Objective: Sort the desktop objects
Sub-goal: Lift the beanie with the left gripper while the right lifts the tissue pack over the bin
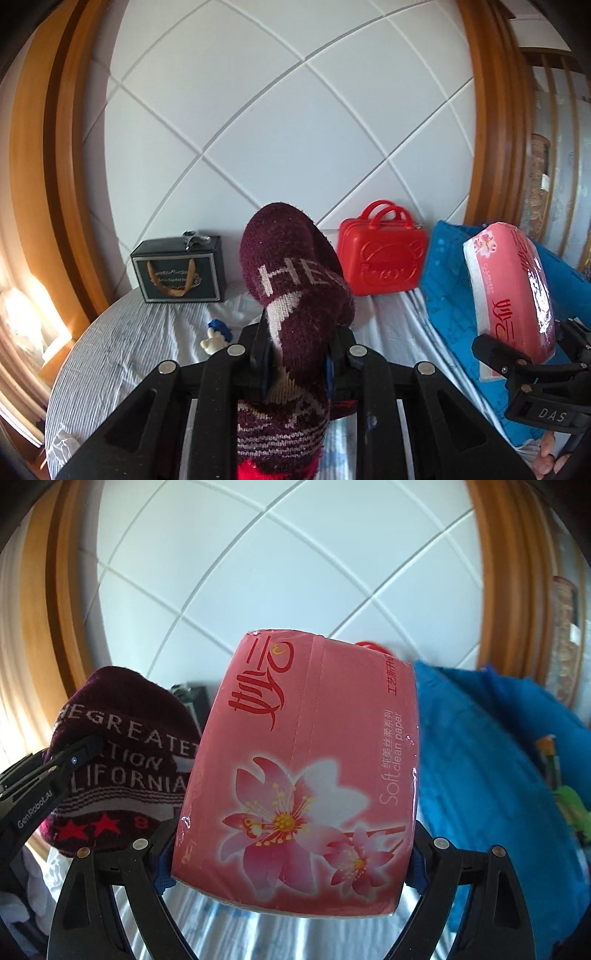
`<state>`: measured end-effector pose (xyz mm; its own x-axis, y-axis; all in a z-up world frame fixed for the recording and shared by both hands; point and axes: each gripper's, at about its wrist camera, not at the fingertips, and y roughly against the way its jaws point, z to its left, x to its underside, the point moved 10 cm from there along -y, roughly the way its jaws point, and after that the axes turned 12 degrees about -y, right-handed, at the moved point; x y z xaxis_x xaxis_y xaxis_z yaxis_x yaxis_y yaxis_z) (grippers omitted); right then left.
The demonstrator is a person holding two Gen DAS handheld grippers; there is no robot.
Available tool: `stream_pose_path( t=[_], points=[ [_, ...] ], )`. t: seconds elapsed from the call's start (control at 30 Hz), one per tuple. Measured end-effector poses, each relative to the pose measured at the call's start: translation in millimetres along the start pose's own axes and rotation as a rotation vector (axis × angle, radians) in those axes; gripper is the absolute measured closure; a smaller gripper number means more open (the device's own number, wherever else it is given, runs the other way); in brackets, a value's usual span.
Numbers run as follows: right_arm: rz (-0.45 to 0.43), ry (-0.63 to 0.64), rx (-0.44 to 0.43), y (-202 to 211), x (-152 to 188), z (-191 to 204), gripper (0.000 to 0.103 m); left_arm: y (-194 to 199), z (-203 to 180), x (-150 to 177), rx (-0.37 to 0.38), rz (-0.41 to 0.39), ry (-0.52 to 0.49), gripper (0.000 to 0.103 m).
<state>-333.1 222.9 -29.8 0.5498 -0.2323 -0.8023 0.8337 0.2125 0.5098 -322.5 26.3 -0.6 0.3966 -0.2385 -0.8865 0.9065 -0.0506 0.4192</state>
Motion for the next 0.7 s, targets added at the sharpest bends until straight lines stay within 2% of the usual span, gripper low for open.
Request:
stream_pose_path(
  t=[0.23, 0.4, 0.53, 0.7],
  points=[
    [-0.111, -0.059, 0.054, 62.1, -29.3, -66.0, 0.011, 36.8, -74.1, -49.1, 0.065, -0.107, -0.036, 0.083],
    [-0.172, -0.083, 0.087, 112.3, -46.3, -138.3, 0.011, 59.5, -144.3, -92.1, 0.104, -0.201, -0.051, 0.083],
    [-0.205, -0.082, 0.113, 142.4, -58.6, -212.7, 0.011, 76.0, -225.3, -131.1, 0.139, -0.274, -0.059, 0.083],
    [-0.217, -0.119, 0.168, 170.1, -66.2, -327.8, 0.011, 89.3, -340.7, -167.3, 0.186, -0.325, -0.097, 0.083]
  ],
)
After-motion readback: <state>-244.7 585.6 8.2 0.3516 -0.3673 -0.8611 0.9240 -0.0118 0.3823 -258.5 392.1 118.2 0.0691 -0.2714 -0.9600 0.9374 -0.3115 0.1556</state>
